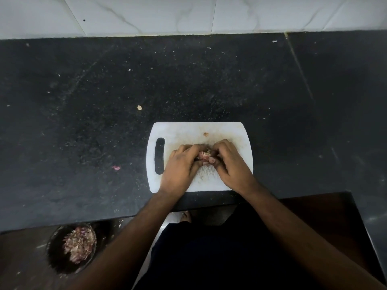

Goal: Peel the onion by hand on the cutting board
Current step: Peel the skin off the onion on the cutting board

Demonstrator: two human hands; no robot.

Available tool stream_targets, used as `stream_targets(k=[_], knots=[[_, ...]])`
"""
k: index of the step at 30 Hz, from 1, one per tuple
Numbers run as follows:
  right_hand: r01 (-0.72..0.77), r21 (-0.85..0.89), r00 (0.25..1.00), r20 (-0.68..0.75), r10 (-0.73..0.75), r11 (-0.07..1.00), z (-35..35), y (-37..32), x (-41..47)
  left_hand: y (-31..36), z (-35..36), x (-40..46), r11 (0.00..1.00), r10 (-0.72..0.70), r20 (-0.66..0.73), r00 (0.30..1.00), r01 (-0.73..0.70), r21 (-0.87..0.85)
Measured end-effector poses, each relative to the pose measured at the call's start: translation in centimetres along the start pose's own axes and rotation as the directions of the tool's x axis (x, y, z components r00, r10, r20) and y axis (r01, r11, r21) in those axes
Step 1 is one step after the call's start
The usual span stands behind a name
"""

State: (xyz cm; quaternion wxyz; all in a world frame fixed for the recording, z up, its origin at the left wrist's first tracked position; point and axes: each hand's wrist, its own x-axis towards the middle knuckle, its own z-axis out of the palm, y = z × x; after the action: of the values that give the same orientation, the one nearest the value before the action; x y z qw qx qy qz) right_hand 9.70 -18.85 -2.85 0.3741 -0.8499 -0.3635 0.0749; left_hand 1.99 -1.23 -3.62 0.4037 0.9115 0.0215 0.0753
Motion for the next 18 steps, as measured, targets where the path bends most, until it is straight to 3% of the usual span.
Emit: stream_targets(k=[3,8,18], knots=[[-0.016,0.058,0.999,-0.049,0.018,0.998,-0.2,-0.1,-0.3,0.0,0.0,-0.1,1.000,0.002,-0.010,1.000,-0.002,-0.004],[0.019,0.001,0.985,-0.171,-0.019,1.000,-0.2,0.1,-0.8,0.1,0.2,-0.1,0.999,0.028,-0.023,0.999,-0.027,0.023],[0.070,-0.020,0.968,-0.238,-0.073,0.997,-0.1,-0.1,-1.3,0.2,0.2,0.0,0.997,0.035,-0.023,0.999,-0.033,0.063]])
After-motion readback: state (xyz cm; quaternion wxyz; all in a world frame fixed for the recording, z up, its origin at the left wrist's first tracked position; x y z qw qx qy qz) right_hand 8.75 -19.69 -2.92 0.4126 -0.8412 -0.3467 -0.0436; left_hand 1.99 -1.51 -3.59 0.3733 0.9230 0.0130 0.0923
